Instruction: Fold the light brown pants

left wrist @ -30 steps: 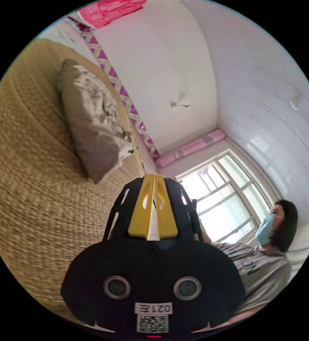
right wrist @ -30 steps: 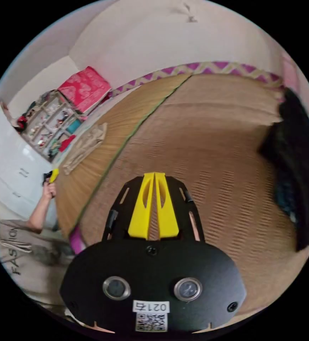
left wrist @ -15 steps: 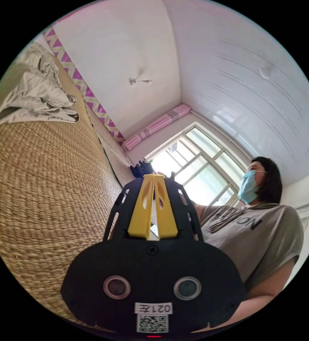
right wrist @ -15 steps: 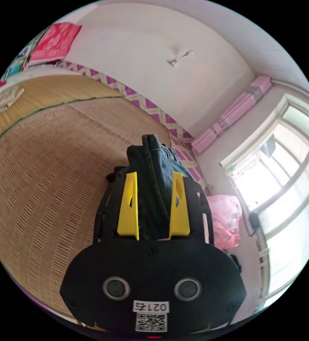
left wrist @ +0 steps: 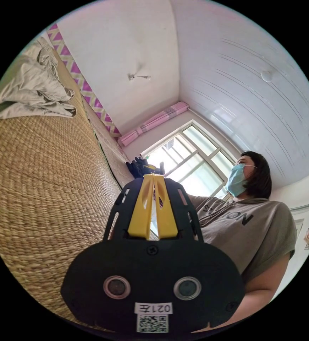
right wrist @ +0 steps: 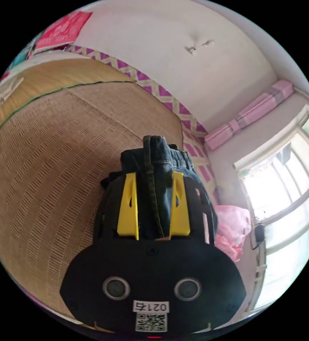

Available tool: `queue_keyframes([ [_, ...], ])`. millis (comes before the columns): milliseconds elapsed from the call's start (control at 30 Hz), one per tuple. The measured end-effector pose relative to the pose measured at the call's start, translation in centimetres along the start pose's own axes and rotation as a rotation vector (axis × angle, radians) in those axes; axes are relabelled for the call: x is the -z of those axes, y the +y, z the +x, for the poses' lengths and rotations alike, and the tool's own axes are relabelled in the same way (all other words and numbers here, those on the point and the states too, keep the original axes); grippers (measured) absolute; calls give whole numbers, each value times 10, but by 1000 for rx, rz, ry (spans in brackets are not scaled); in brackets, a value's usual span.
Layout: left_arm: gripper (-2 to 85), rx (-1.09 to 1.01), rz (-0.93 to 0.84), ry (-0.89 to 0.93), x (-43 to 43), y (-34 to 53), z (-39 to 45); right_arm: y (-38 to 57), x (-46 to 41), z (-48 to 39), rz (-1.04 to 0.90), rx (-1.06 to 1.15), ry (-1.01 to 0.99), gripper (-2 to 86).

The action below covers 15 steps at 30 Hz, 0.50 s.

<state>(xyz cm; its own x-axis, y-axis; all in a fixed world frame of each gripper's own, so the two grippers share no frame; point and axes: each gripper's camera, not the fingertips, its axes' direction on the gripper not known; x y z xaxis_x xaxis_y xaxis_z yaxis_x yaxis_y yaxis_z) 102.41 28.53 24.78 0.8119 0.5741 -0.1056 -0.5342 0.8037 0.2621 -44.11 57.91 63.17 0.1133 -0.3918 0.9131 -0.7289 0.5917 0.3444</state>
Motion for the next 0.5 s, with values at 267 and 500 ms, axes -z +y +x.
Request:
queue_keyframes([
  [267, -9, 15, -1, 23, -12, -3, 5, -11, -10, 37, 13, -14, -52, 189],
  [500, -9, 19, 7, 24, -16, -11, 9, -21, -35, 91, -28, -216, -138, 153],
])
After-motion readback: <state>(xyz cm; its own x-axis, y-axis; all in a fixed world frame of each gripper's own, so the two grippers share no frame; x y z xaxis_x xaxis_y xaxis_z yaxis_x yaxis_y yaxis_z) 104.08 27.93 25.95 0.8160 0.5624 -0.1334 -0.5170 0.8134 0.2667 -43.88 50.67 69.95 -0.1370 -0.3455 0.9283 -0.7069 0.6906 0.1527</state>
